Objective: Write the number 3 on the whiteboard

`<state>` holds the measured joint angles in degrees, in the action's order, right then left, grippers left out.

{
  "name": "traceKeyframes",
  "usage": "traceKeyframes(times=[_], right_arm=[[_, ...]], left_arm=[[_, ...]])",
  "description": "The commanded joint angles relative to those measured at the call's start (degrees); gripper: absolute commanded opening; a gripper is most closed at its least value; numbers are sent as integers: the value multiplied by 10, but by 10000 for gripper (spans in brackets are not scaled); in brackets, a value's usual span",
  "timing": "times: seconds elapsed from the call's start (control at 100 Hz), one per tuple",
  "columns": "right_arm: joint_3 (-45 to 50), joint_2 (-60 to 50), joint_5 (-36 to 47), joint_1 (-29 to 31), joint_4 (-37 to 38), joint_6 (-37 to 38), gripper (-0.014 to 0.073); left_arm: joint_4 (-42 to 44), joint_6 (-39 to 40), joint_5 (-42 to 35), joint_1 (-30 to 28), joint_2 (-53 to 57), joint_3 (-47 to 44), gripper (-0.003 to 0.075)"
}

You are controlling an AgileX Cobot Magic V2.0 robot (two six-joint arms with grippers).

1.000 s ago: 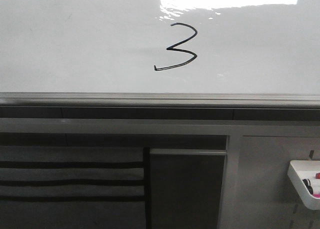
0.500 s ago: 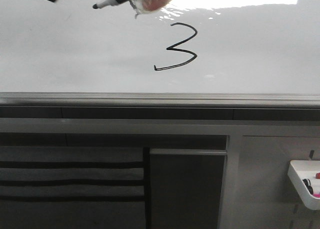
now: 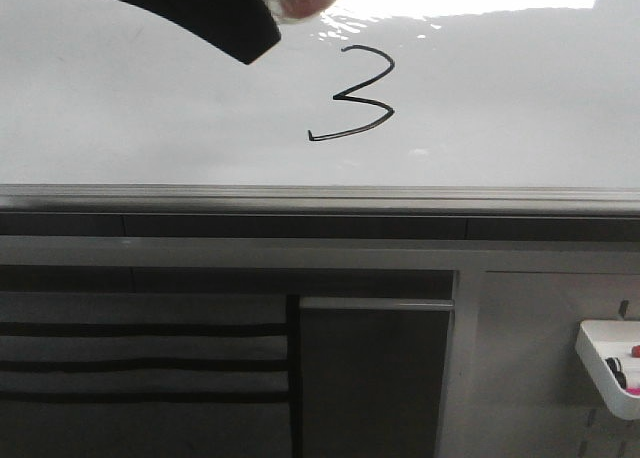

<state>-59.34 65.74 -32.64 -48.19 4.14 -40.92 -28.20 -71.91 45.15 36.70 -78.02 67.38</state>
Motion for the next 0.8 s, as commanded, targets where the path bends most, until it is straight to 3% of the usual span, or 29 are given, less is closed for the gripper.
traceKeyframes(times=[0.0, 0.3, 0.64, 0.7, 0.79], right_arm=[[-14, -9, 38, 0, 6, -6, -16], [-14, -9, 38, 0, 6, -6, -16], [-14, -9, 37, 0, 6, -5, -14], [-14, -9, 36, 0, 6, -4, 5], [-14, -9, 35, 1, 6, -2, 103]], left_arm=[[-16, -15, -22, 4, 15, 20, 288], [-16, -19, -22, 4, 16, 20, 94], [-16, -18, -21, 4, 16, 20, 6], [-16, -18, -21, 4, 16, 20, -7], [-16, -15, -21, 3, 16, 20, -18]])
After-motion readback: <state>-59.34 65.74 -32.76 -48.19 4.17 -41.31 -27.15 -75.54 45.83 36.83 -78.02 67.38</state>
